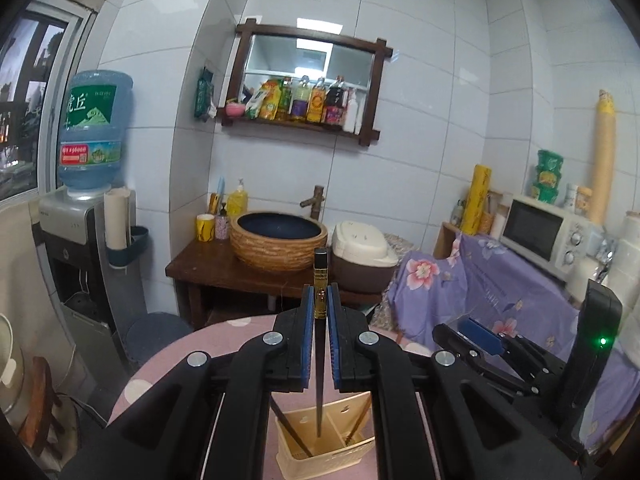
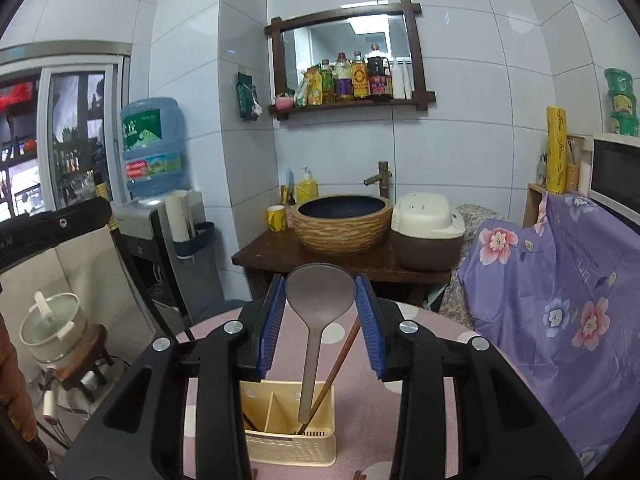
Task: Organize utensils
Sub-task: 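Lift the chopstick and spoon and lower both into the beige basket, then open both tools to release the chopstick and spoon into the basket, then move both tools back down to the brown chopsticks on the table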
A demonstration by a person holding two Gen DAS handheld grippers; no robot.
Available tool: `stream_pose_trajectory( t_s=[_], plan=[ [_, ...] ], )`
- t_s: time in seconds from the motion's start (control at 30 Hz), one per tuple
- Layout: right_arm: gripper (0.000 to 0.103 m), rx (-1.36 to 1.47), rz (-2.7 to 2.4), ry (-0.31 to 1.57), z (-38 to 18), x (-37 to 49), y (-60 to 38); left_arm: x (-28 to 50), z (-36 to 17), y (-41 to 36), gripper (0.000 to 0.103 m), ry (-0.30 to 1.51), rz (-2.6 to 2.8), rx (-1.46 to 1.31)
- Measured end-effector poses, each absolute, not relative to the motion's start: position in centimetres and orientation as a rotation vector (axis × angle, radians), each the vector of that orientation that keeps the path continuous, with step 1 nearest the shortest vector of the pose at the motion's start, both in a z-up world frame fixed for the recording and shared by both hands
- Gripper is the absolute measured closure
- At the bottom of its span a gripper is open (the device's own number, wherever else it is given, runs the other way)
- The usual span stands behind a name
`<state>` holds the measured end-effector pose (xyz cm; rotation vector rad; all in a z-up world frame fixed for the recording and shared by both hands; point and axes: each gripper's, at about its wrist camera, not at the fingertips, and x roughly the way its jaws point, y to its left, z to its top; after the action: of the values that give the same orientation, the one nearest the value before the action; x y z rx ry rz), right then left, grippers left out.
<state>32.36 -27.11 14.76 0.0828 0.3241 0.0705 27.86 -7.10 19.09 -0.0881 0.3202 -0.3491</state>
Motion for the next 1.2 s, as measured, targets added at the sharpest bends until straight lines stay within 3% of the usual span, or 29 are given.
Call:
stream_pose_trajectory(
  t_s=[0.4,0.67,0.73,0.77,0.83,0.87,1.03,1.2],
  plan=[
    [0.066,0.073,0.046,0.469,5.1,34.2,-26.4,30.5,8.6,-7.8,0.095,0.525,-0.35,-0.114],
    [0.065,0.055,0.053,0.456,3.8,34.0,-25.8,30.4,8.0,-7.7,0.095,0.52,-0.337,-0.106],
    [0.057,0.06,0.051,0.444,3.9,33.5,-26.0,30.3,8.0,-7.8,0.094,0.529,-0.346,-0.098],
    [0.048,0.058,0.047,0.433,4.0,33.1,-26.1,30.2,7.9,-7.8,0.088,0.539,-0.353,-0.095],
    [0.045,0.052,0.037,0.42,4.1,32.1,-26.3,29.6,7.5,-7.6,0.056,0.546,-0.351,-0.096],
    [0.045,0.05,0.028,0.415,4.2,31.5,-26.5,28.9,7.4,-7.4,0.052,0.543,-0.345,-0.099],
    [0.038,0.063,0.006,0.477,2.8,28.5,-27.9,26.1,5.1,-6.7,0.051,0.59,-0.355,-0.095],
    [0.038,0.064,-0.055,0.627,-1.5,25.5,-28.8,24.1,0.3,-5.6,0.051,0.716,-0.334,-0.118]
  ],
)
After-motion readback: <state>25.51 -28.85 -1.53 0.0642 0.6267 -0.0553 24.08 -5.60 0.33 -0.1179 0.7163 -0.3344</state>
